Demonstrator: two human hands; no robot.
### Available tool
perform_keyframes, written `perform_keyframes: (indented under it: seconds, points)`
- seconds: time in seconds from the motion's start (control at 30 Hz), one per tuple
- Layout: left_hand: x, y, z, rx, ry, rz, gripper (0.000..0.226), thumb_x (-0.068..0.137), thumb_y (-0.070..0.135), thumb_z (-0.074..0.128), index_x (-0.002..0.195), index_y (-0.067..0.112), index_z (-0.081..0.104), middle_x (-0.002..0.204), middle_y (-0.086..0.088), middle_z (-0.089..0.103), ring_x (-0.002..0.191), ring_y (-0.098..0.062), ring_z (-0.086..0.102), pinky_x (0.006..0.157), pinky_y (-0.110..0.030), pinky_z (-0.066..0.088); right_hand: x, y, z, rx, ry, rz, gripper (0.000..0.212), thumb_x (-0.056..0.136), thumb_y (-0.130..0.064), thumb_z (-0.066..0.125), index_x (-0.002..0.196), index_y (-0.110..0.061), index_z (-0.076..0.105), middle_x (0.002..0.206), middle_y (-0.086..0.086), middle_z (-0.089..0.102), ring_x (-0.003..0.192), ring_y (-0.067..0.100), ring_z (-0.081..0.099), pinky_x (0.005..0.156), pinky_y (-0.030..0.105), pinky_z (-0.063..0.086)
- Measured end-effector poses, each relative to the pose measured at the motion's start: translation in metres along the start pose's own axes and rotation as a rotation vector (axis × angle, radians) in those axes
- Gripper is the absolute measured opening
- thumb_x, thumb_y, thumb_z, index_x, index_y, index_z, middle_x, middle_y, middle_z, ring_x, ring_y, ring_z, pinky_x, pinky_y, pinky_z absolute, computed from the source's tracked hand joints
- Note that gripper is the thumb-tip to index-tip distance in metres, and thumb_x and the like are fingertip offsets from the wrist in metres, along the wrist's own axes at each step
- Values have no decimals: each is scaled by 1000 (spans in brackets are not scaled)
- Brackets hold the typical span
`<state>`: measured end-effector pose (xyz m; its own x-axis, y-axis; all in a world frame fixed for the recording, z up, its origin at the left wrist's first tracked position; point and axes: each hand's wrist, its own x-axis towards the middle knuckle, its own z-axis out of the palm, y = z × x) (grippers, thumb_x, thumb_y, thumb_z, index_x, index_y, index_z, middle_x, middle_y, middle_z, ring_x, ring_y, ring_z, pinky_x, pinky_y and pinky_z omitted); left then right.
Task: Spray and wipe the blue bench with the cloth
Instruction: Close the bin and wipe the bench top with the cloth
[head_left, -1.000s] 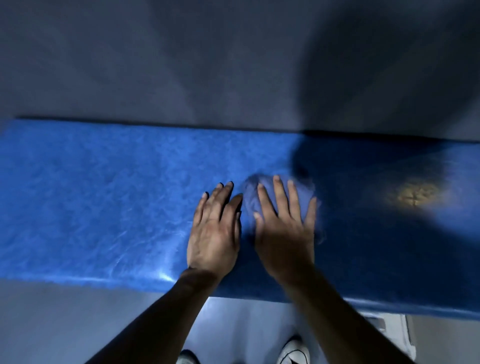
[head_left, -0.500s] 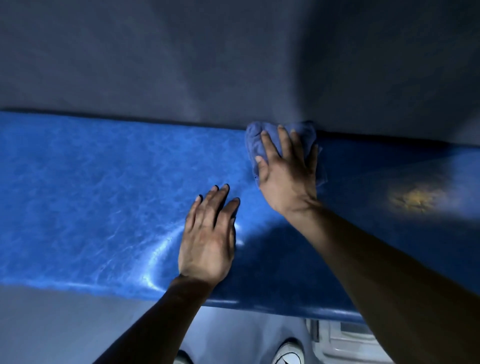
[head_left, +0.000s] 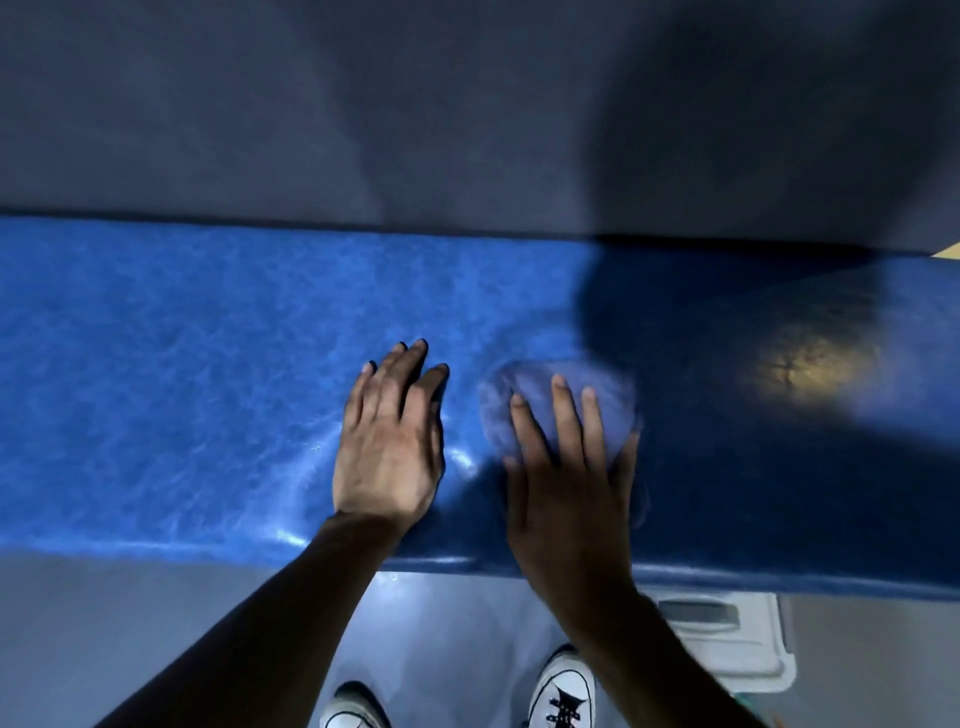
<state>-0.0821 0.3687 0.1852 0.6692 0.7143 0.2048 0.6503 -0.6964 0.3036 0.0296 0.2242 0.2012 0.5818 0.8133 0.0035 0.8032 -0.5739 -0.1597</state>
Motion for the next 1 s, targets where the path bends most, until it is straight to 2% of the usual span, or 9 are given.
perform_keyframes:
  seconds: [0.1, 0.17, 0.37, 0.5, 0.63, 0.7, 0.83, 0.9, 1.0]
  points:
    - [-1, 2, -2, 1, -24, -10, 38, 102, 14, 45, 138, 9, 56, 156, -12, 46, 150, -29, 37, 126, -50, 23, -51, 5, -2, 17, 26, 15, 57, 97, -37, 43, 153, -26, 45, 167, 9, 26, 154, 34, 23, 116, 70, 22]
    - [0, 3, -4, -16, -47, -13, 36, 104, 15, 43, 137, 8, 55, 155, -13, 46, 150, -30, 36, 126, -50, 22, -73, 5, -4, -5, 31, 37, 65, 86, -33, 48, 150, -23, 49, 165, 10, 30, 152, 35, 29, 115, 70, 24]
    - [6, 33, -20, -113, -44, -65, 36, 104, 24, 42, 131, 9, 61, 152, -12, 50, 148, -28, 40, 126, -51, 21, -80, 9, -10, -11, 42, 85, 82, 67, -23, 63, 147, -19, 53, 163, 9, 36, 150, 31, 35, 120, 61, 24]
    - [-1, 73, -4, -206, -122, 41, 33, 102, 17, 54, 134, 13, 62, 155, -8, 47, 149, -25, 39, 127, -50, 20, -83, 14, -5, -17, 97, 121, 73, 73, -24, 71, 145, -21, 56, 162, 8, 38, 149, 30, 36, 116, 62, 30]
    - [-9, 75, 18, -229, -144, 28, 44, 92, 0, 66, 133, 13, 60, 158, -8, 45, 151, -27, 37, 125, -51, 23, -72, 22, 3, 10, 87, 112, 78, 76, -29, 74, 150, -24, 50, 164, 6, 35, 151, 27, 33, 119, 59, 28]
    - [-10, 71, 18, -232, -152, 46, 49, 88, -2, 66, 134, 12, 58, 160, -8, 42, 153, -26, 33, 126, -50, 20, -60, 24, 4, 15, 61, 105, 78, 77, -26, 70, 152, -25, 47, 165, 5, 33, 153, 27, 29, 120, 60, 25]
    - [-8, 72, 17, -228, -195, 40, 58, 86, 4, 64, 142, 12, 52, 162, -5, 38, 155, -22, 27, 129, -43, 11, -11, 28, -4, 28, 22, 106, 67, 83, -33, 44, 150, -24, 48, 162, 7, 38, 152, 27, 30, 118, 64, 25]
    - [-6, 73, 17, -224, -189, 8, 59, 88, 10, 52, 147, 11, 48, 161, -5, 41, 154, -20, 28, 129, -41, 10, 23, 34, -6, 70, 30, 77, 68, 83, -33, 42, 151, -26, 43, 162, 6, 37, 154, 27, 27, 119, 64, 22]
    - [-7, 74, 18, -242, -168, 14, 58, 87, 3, 43, 145, 8, 51, 159, -6, 43, 154, -23, 31, 129, -46, 15, 70, 42, -4, 72, 17, 37, 68, 84, -33, 45, 151, -27, 42, 166, 4, 29, 156, 25, 20, 122, 63, 11]
